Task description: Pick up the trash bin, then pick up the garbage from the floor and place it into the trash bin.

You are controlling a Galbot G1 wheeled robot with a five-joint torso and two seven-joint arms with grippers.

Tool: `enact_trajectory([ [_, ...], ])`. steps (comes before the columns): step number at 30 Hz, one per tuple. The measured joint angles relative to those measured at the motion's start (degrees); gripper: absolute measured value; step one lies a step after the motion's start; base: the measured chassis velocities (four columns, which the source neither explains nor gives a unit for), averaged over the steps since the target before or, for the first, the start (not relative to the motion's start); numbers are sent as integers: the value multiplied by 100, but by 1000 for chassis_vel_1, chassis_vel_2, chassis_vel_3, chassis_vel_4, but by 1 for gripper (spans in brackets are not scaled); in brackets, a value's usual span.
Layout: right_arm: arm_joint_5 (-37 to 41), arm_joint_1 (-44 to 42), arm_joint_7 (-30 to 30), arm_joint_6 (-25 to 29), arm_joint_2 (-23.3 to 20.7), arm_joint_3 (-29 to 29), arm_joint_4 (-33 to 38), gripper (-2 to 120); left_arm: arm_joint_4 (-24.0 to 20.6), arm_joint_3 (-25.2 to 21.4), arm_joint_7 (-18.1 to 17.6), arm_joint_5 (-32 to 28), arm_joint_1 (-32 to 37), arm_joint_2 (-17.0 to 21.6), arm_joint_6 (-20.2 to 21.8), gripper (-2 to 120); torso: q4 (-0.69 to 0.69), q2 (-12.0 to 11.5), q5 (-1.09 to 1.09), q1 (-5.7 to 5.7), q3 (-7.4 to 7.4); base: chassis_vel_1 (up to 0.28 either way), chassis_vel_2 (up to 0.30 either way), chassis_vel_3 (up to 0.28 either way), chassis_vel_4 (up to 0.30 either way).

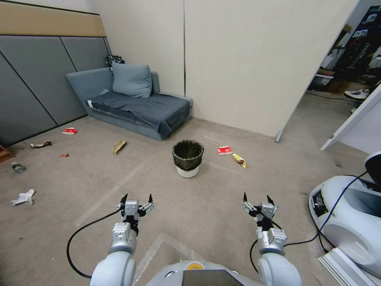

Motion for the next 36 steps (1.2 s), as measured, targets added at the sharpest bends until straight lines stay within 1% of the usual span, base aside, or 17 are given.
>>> enact_trajectory([
  [36,7,-40,24,68,-16,1,27,100,-79,-34,33,-51,64,5,-21,100,0,0,0,0,0,-11,9,11,-10],
])
